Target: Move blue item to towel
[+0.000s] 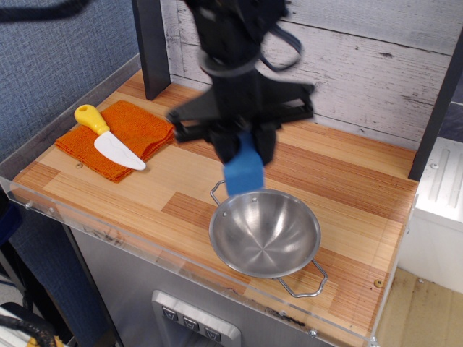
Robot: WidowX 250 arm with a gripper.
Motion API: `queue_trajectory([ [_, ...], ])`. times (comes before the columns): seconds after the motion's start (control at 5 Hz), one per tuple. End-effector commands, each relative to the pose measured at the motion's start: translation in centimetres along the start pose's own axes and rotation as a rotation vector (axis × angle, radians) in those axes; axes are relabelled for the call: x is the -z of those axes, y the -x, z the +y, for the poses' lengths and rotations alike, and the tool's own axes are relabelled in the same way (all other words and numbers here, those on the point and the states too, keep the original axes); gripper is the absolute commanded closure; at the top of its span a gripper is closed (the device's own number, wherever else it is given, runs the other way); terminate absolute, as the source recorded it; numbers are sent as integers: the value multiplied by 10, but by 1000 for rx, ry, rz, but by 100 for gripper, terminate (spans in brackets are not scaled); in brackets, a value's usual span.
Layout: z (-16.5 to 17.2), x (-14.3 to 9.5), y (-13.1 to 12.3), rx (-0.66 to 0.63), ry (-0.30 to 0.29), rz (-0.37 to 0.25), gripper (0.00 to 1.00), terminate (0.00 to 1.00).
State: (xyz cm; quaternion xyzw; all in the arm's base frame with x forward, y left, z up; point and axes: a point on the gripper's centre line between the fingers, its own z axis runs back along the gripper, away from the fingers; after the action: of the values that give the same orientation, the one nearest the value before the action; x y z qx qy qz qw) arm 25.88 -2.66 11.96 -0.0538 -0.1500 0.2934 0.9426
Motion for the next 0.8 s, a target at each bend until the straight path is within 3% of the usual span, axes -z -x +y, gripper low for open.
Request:
queue_trajectory([
  [0.0, 28, -6, -61, -92, -14, -79, 100, 0],
  [0.6, 79, 59, -123, -249, -114, -42, 100, 0],
])
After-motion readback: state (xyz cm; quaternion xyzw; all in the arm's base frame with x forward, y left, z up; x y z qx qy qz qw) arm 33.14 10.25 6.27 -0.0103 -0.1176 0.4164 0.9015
